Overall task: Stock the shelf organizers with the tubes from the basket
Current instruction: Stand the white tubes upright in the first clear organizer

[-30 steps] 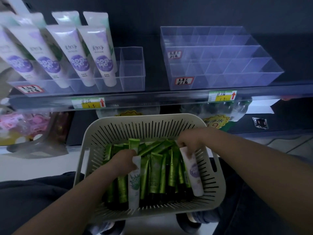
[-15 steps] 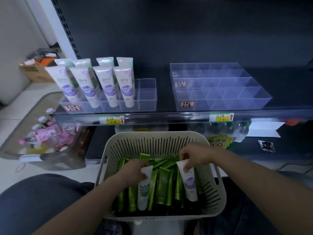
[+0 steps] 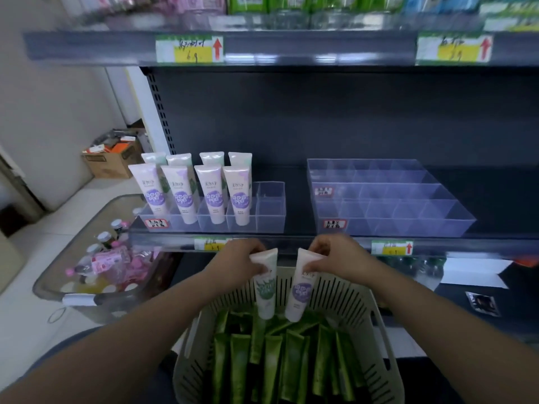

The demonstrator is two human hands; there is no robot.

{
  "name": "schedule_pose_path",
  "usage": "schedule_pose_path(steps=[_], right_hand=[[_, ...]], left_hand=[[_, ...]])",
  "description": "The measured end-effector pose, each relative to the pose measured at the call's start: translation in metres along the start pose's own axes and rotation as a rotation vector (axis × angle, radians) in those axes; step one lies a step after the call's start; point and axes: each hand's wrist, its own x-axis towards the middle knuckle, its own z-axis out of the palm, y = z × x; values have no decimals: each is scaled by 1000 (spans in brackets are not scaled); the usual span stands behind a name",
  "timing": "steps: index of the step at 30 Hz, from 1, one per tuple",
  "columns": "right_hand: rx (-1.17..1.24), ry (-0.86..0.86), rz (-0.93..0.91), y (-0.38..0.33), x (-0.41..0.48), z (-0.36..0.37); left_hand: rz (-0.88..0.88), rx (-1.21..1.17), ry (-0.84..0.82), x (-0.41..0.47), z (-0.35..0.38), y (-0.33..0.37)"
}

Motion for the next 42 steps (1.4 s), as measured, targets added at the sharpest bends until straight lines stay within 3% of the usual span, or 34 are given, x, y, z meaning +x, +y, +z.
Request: schedule_pose_path(steps=[10, 23, 32, 42], right_hand=[[334, 200, -100, -38, 34, -42], [543, 364, -273, -73, 67, -74], [524, 448, -344, -81, 102, -69], [400, 325, -283, -66, 129, -42]], left_hand=[[117, -93, 141, 39, -64, 42], [263, 85, 356, 95, -119, 68], [242, 96, 389, 126, -127, 58], [190, 2, 329, 162, -133, 44]])
